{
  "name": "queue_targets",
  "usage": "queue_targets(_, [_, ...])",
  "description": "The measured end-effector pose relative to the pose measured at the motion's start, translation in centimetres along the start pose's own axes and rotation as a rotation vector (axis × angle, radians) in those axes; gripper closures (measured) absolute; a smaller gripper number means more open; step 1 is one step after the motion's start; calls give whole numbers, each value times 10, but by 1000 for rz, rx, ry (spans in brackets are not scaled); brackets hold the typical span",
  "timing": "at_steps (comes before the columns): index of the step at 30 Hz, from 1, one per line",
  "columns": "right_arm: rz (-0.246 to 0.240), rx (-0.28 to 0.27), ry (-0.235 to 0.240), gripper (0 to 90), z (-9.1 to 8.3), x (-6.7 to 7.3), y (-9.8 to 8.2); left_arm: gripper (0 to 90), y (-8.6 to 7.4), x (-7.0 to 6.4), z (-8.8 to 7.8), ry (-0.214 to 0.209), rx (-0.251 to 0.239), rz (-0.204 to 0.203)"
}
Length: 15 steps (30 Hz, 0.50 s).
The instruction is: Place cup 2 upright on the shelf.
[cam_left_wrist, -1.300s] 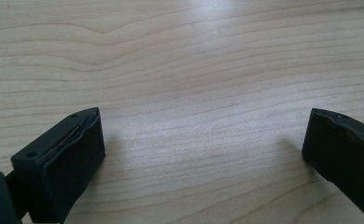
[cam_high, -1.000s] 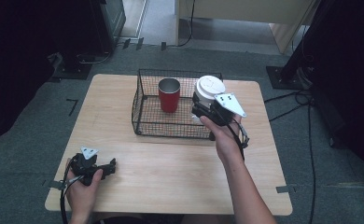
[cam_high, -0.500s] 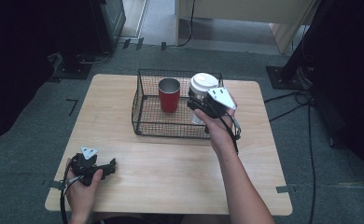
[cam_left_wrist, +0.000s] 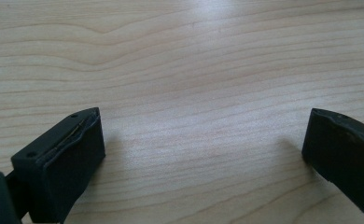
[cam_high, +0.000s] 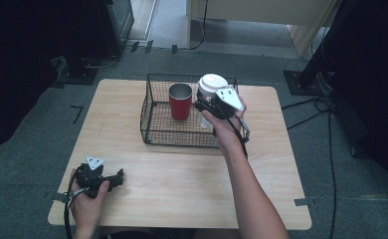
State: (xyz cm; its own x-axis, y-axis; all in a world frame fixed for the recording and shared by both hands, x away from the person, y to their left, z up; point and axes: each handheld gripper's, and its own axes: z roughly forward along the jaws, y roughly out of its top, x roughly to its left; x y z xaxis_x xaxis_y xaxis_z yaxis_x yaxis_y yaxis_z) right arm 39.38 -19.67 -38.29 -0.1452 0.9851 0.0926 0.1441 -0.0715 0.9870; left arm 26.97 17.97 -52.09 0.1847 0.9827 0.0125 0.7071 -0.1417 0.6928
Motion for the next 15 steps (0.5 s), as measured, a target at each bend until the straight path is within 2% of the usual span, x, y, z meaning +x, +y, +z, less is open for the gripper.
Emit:
queue_targets(6, [-13,17,-23,159,14,2,-5,0,0,0,0,0,1,0])
queue_targets(11, [5,15,-41,159,25,0,-8,0,0,0,0,0,0,1])
queue_targets(15, [-21,15,-49,159,33,1,-12,0,0,0,0,0,0,1])
